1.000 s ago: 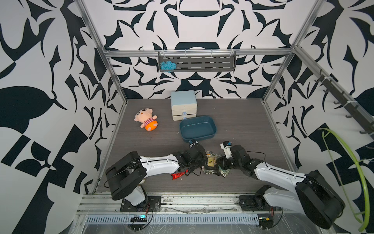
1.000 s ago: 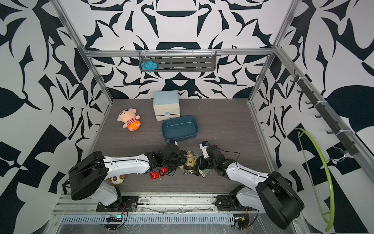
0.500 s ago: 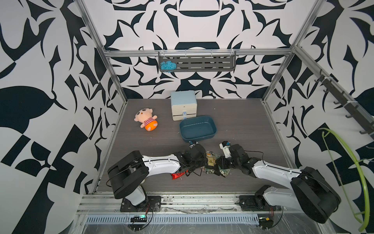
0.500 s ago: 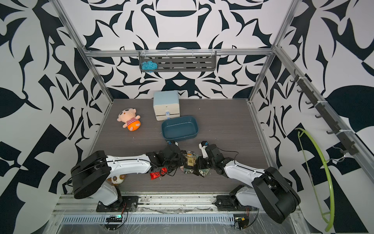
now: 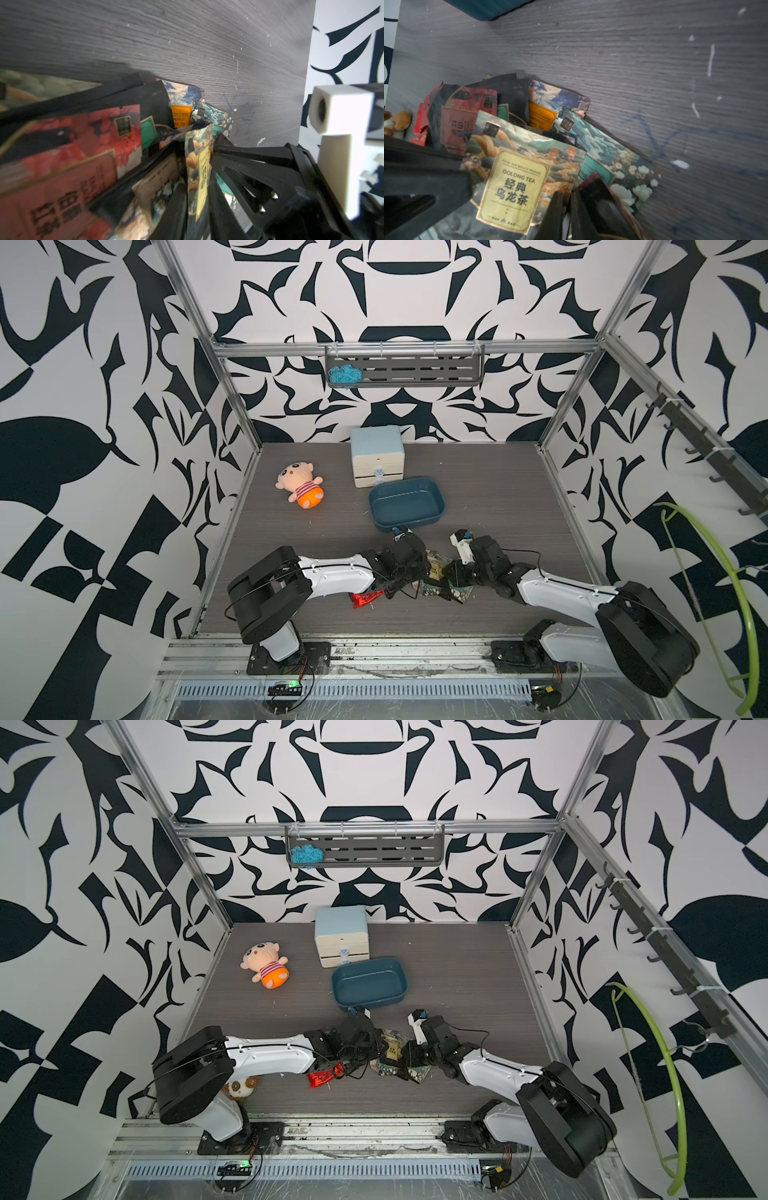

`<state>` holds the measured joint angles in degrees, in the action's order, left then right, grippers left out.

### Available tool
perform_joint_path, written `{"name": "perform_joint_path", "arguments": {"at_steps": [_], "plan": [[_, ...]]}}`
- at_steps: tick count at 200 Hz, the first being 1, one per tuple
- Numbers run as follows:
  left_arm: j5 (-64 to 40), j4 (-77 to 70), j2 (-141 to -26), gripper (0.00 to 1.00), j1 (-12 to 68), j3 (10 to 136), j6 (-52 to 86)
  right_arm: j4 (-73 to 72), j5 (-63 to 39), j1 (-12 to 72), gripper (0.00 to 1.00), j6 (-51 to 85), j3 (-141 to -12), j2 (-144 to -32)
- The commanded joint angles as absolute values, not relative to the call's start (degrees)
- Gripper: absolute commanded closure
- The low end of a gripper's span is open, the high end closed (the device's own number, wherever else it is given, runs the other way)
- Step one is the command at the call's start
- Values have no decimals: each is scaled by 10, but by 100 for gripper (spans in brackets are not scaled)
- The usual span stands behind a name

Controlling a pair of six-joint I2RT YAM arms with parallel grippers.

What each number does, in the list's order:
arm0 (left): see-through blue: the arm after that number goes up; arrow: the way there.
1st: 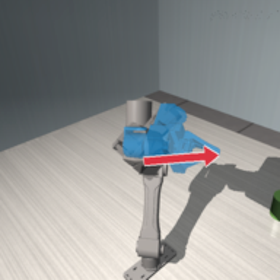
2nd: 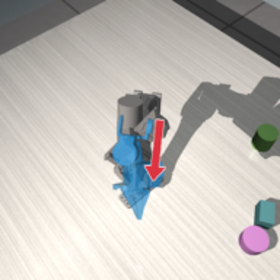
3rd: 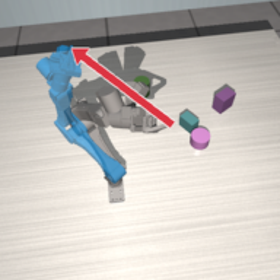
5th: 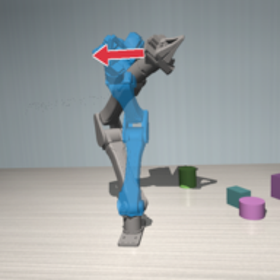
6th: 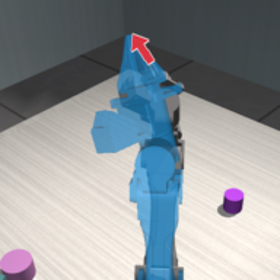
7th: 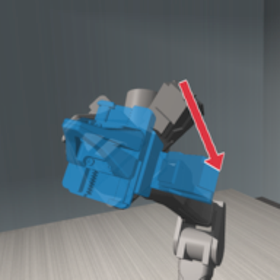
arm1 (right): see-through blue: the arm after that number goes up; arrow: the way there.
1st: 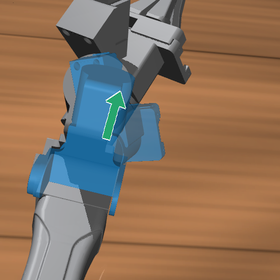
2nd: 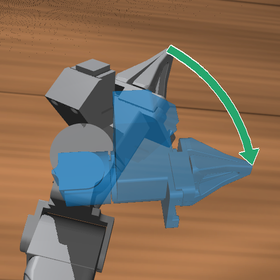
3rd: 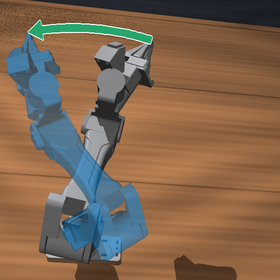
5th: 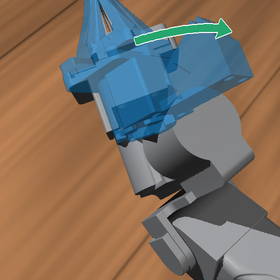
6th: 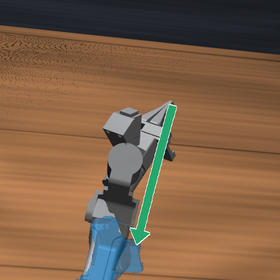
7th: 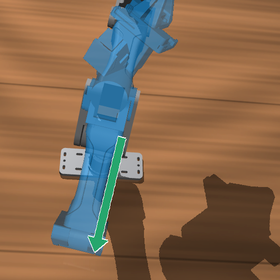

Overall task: Put the tea bags into the storage box
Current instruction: Pick up the tea bag from the center of the board.

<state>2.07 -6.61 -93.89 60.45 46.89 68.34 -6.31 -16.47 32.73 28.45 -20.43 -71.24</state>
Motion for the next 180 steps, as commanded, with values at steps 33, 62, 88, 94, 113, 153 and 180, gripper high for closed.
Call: {"name": "perform_joint_path", "arguments": {"at_steps": [33,62,88,94,113,153,180], "plan": [[17,-63,-963,83,606,492,681,-67,-163,331,86,280,-214,-703],[9,-64,-976,88,606,501,681,-67,-163,332,86,278,-214,-701],[4,-58,-977,95,606,506,677,-65,-155,333,86,278,-212,-692],[5,-55,-976,97,606,507,676,-66,-152,332,85,278,-211,-689],[3,-45,-965,100,606,507,671,-59,-134,332,83,276,-207,-669],[13,-3,-918,100,606,499,653,-37,-56,332,78,288,-182,-579],[25,42,-866,100,606,495,634,-33,-3,332,75,304,-149,-498]]}}
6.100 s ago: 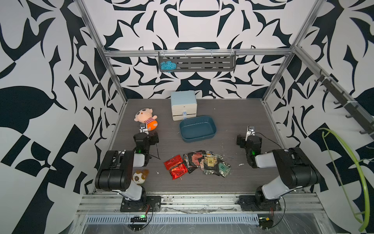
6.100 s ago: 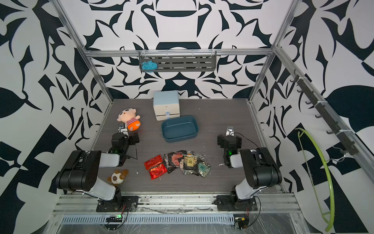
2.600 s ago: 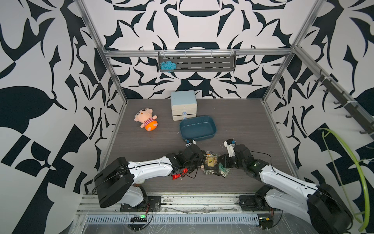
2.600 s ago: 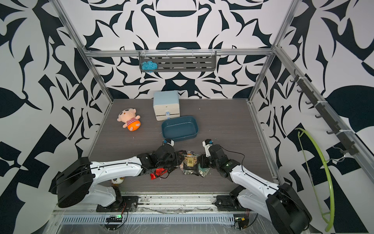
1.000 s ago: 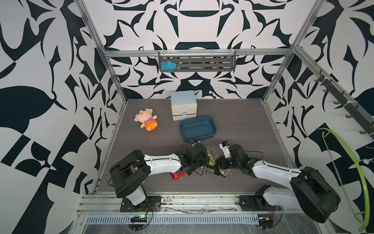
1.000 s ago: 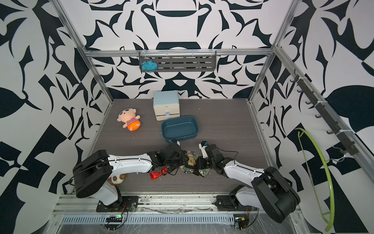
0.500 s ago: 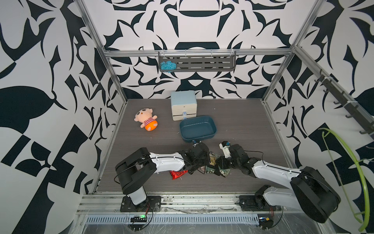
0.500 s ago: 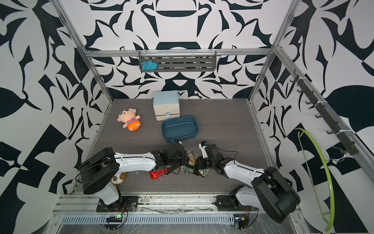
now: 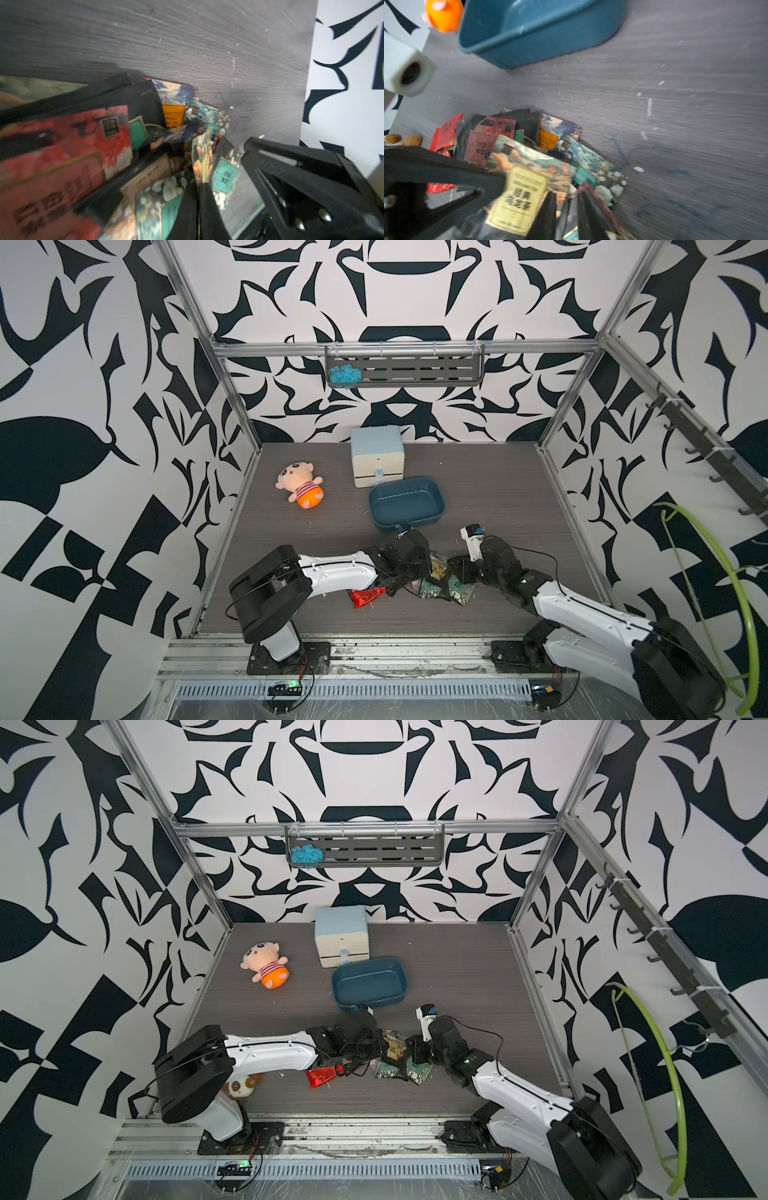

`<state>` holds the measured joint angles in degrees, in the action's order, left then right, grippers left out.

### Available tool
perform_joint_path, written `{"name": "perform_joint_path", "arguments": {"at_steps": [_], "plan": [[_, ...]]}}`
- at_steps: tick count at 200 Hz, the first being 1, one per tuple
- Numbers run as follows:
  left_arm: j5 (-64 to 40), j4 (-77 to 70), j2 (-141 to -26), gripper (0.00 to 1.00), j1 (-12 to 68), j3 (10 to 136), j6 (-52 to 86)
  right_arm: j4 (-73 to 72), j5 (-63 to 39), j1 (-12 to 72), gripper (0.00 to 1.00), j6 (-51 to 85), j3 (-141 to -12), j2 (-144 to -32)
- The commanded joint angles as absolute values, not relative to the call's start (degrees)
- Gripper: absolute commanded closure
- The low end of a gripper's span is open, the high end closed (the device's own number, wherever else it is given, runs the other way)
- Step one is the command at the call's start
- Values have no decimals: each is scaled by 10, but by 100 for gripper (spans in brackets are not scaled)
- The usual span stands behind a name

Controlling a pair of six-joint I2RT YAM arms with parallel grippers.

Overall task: Put the tea bags into the storage box
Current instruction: Pick up the tea bag from the center of the board.

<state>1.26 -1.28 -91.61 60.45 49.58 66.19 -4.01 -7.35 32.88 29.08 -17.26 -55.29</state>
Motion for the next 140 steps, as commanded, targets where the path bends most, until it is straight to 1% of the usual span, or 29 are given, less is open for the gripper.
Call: {"name": "perform_joint_path", "arguments": {"at_steps": [1,24,54,76,104,140], "plan": [[26,45,-864,100,606,495,632,-33,-2,332,75,304,-147,-496],[55,118,-815,100,606,514,602,-29,25,331,73,312,-126,-431],[151,210,-757,100,603,550,548,-9,44,331,70,315,-114,-368],[207,258,-744,100,584,598,500,5,57,332,69,315,-110,-335],[180,254,-776,100,529,666,458,20,87,332,67,316,-107,-310],[147,246,-888,100,475,774,430,32,87,332,66,322,-104,-292]]}}
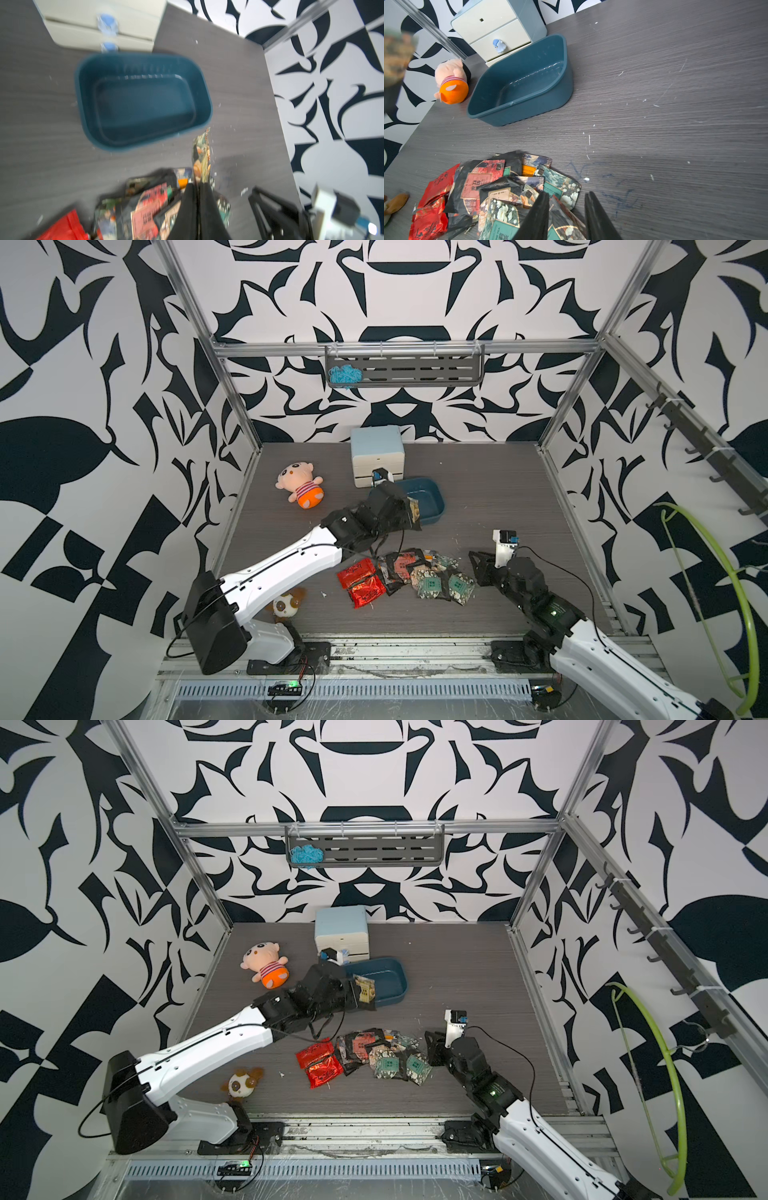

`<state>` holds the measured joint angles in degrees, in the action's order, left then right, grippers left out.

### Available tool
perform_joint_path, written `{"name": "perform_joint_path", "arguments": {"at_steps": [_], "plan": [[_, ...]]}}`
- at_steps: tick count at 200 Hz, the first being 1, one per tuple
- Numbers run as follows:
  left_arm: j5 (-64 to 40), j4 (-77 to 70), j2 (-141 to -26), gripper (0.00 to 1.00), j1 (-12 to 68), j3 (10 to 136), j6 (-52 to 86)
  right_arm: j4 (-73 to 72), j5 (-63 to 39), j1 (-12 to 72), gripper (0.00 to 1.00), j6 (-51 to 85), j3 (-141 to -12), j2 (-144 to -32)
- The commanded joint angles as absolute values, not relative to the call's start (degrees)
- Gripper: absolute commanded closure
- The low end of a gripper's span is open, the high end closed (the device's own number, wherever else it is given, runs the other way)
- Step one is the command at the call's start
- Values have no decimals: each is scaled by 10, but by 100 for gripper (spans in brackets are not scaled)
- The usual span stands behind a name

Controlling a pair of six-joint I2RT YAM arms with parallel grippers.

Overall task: Put the tea bags into the storage box
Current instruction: Pick up the tea bag from the center of the board, then place the tea bag in the storage box.

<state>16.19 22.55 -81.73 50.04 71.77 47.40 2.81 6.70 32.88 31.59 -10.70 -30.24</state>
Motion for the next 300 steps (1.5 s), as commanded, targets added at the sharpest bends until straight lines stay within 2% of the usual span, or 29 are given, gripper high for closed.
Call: {"name": "perform_joint_path", "arguments": {"at_steps": [1,53,93,160,214,256,300], "plan": [[147,247,-892,100,474,777,429,32,87,332,66,322,-104,-291],[137,278,-1062,100,439,916,420,39,93,332,65,323,-107,-288],[119,295,-1146,100,432,979,425,31,94,332,63,323,-106,-289],[91,289,-1218,100,420,1022,452,31,90,332,61,320,-114,-312],[77,298,-1260,100,418,1053,460,22,73,332,56,309,-121,-338],[95,304,-1261,100,417,1052,461,19,65,331,56,307,-130,-368],[121,313,-1239,81,415,1036,450,10,55,332,54,304,-131,-380]]}}
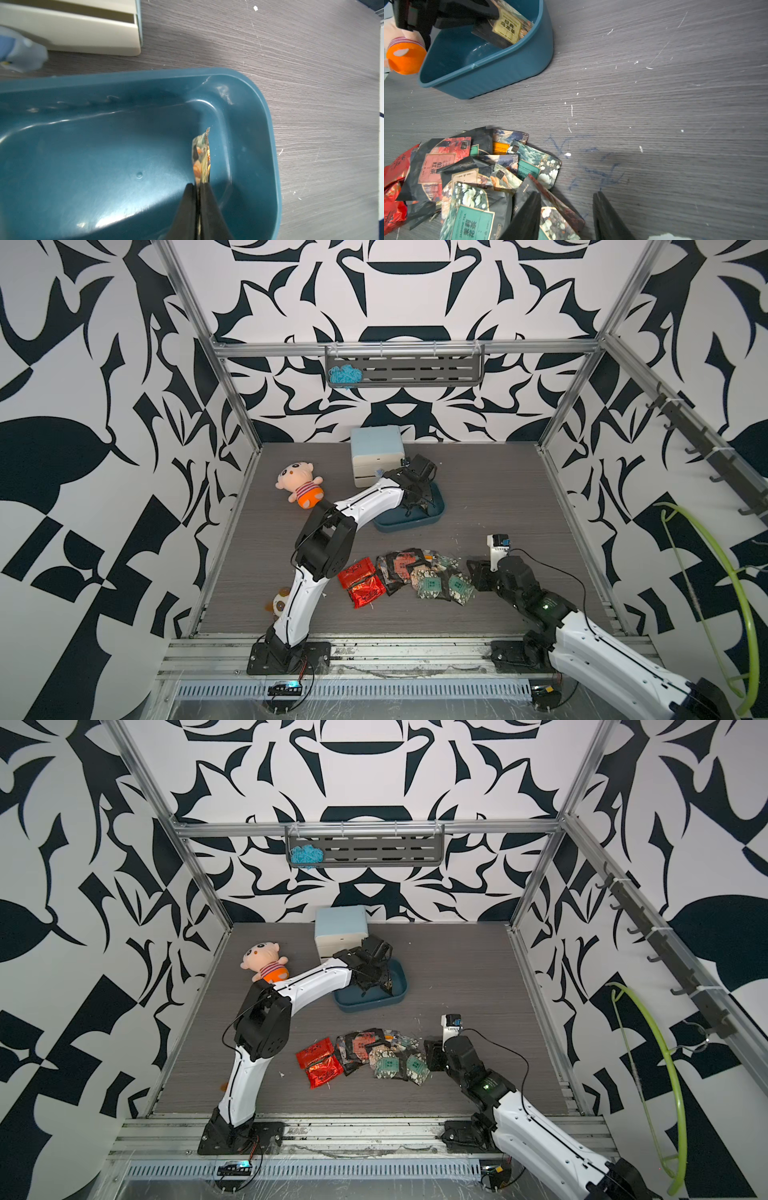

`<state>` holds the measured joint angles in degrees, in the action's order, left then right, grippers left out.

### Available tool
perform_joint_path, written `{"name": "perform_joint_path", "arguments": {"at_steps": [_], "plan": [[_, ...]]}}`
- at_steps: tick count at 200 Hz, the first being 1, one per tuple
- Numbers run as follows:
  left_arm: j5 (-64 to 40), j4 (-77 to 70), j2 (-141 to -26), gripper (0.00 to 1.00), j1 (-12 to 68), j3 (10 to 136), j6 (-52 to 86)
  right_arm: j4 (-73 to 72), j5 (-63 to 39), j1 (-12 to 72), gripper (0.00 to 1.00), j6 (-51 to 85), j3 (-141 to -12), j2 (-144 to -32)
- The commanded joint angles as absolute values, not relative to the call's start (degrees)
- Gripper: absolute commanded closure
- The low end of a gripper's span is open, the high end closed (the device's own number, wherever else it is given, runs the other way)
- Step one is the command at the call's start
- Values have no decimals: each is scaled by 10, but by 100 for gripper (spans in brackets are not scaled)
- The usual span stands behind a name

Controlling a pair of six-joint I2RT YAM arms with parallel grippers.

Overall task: Put the tea bags into the storage box
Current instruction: Place the tea bag in the storage box.

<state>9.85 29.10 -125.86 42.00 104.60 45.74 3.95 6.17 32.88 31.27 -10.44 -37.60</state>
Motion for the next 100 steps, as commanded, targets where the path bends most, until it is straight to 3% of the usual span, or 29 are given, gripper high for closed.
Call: {"name": "perform_joint_path", "arguments": {"at_steps": [1,31,100], "plan": [[121,313,-1239,80,415,1035,449,10,55,332,54,304,-131,-381],[140,324,-1213,62,413,1024,436,9,53,332,54,303,-132,-383],[133,330,-1064,55,412,908,410,15,34,332,54,303,-132,-381]]}}
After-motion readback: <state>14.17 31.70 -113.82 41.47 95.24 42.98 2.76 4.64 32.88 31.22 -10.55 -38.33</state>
